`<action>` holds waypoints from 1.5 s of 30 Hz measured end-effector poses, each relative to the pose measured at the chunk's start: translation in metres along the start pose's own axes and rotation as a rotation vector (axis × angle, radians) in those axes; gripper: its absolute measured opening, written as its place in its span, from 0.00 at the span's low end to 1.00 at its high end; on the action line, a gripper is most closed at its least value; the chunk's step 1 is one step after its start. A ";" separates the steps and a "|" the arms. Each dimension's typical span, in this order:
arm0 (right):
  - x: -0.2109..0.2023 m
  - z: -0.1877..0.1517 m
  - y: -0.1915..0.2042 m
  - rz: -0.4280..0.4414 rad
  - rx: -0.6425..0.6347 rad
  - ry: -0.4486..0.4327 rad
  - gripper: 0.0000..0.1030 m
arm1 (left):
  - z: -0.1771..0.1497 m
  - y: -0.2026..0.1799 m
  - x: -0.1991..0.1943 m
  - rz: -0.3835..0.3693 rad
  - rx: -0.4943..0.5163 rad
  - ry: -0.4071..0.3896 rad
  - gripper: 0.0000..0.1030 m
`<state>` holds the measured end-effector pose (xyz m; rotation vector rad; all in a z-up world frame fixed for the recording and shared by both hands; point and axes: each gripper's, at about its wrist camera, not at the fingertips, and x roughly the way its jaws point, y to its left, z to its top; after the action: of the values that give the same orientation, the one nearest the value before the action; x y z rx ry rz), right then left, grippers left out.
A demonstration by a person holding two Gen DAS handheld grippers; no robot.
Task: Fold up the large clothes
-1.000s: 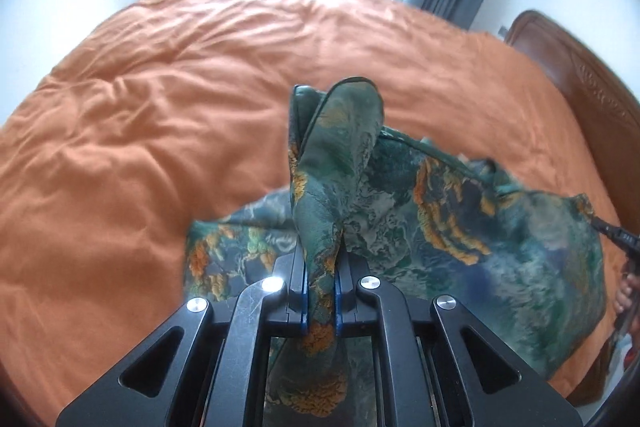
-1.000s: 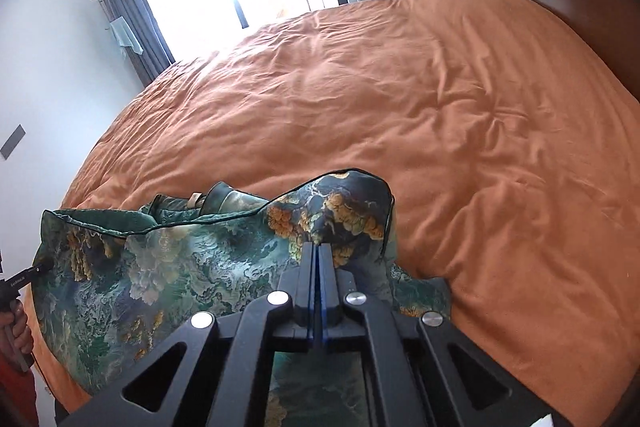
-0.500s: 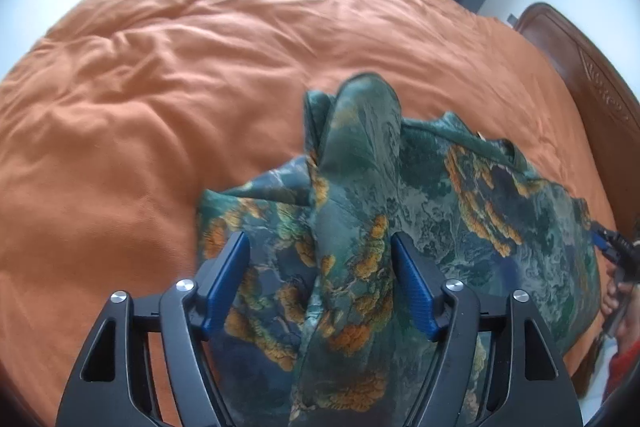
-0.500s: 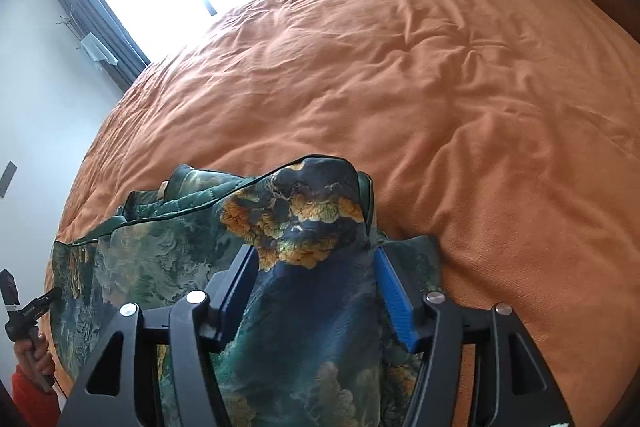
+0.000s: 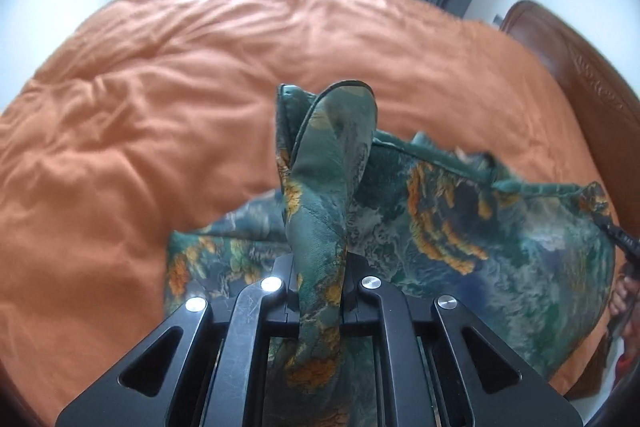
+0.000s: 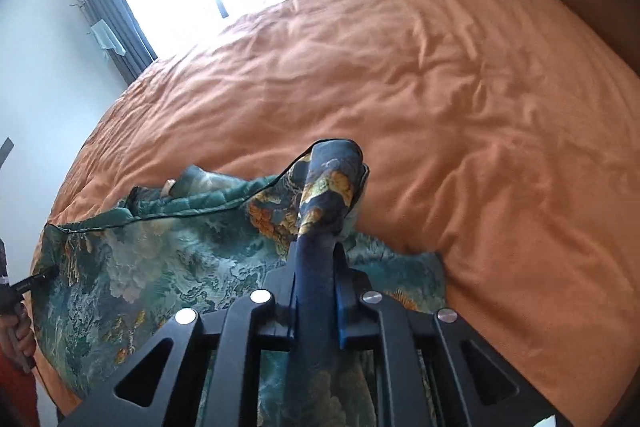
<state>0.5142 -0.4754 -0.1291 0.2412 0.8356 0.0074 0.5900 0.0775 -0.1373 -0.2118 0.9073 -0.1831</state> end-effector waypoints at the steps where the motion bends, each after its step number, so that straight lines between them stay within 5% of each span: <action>1: -0.008 0.004 0.005 -0.003 -0.019 -0.034 0.13 | 0.001 -0.002 -0.003 0.009 0.009 -0.023 0.07; 4: -0.013 0.014 0.015 -0.019 -0.060 -0.091 0.13 | -0.006 0.002 0.016 0.046 0.007 0.005 0.08; 7: 0.024 0.008 0.005 -0.034 -0.041 -0.001 0.13 | -0.025 0.017 0.047 0.058 -0.014 0.060 0.12; 10: 0.056 -0.010 -0.009 -0.020 -0.012 0.076 0.14 | -0.038 0.028 0.056 0.028 -0.054 0.041 0.15; 21: 0.087 -0.035 -0.033 0.060 0.059 0.044 0.22 | -0.047 0.025 0.065 0.051 -0.028 0.006 0.27; 24: 0.085 -0.037 -0.038 0.096 0.093 0.035 0.27 | -0.044 0.019 0.054 0.130 -0.009 -0.005 0.67; 25: 0.081 -0.036 -0.040 0.104 0.107 0.033 0.37 | -0.042 0.017 0.047 0.156 -0.004 -0.015 0.86; 26: 0.077 -0.034 -0.043 0.102 0.123 0.029 0.49 | -0.041 0.015 0.041 0.171 0.003 -0.029 0.93; 29: 0.053 -0.028 -0.049 0.086 0.170 -0.020 0.75 | -0.041 0.007 0.013 0.167 0.043 -0.068 0.93; 38: -0.054 -0.043 -0.020 -0.007 0.013 -0.251 0.92 | -0.056 -0.025 -0.056 0.201 0.109 -0.129 0.96; 45: -0.089 -0.100 0.024 0.013 -0.144 -0.235 0.94 | -0.064 -0.056 -0.071 0.206 0.161 -0.156 0.98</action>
<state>0.3834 -0.4406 -0.1234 0.1087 0.5969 0.0506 0.4924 0.0338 -0.1075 0.0170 0.7494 -0.0469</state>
